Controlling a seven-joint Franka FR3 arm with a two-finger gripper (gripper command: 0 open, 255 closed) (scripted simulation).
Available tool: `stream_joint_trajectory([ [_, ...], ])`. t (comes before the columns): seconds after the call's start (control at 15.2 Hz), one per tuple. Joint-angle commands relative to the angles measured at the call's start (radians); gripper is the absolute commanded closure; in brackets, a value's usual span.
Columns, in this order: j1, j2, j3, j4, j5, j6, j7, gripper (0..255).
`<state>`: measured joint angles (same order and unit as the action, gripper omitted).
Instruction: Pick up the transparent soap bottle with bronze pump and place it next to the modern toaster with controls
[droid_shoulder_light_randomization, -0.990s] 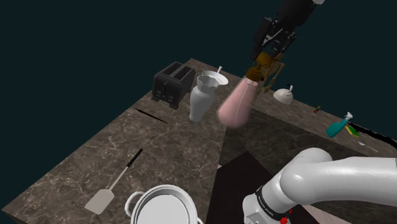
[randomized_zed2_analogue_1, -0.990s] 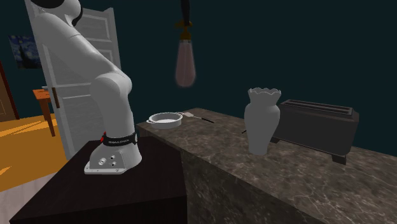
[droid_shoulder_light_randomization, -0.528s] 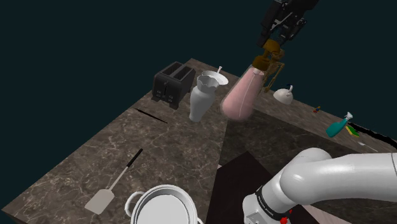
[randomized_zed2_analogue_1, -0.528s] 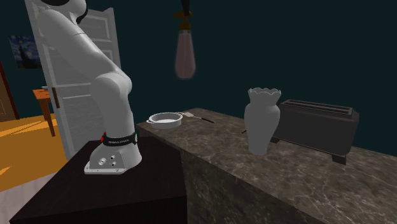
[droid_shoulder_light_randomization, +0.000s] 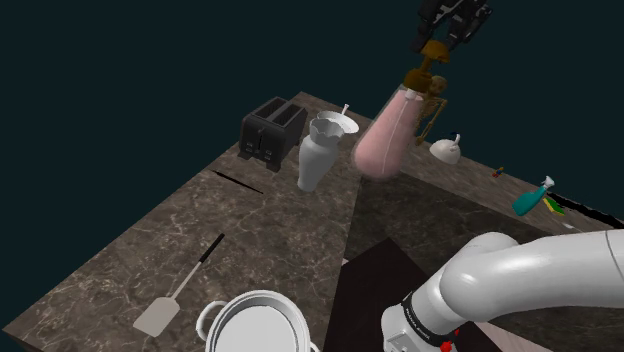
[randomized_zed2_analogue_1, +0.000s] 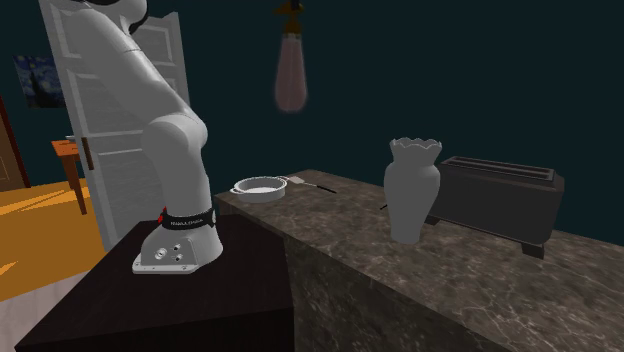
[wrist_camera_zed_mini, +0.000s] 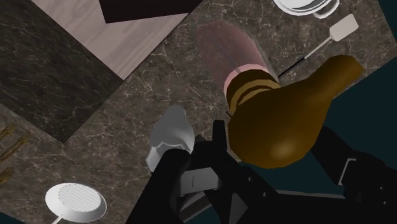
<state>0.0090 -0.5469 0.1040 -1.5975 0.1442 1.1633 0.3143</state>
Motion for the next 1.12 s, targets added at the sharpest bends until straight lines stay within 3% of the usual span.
stream_joint_trajectory([
  [0.0,-0.003,0.041,-0.001,0.017,-0.006,0.023,-0.007,255],
  [0.53,-0.015,0.259,0.001,0.108,-0.032,0.147,-0.034,255],
  [1.06,-0.020,0.530,0.005,0.316,-0.062,0.208,-0.047,255],
])
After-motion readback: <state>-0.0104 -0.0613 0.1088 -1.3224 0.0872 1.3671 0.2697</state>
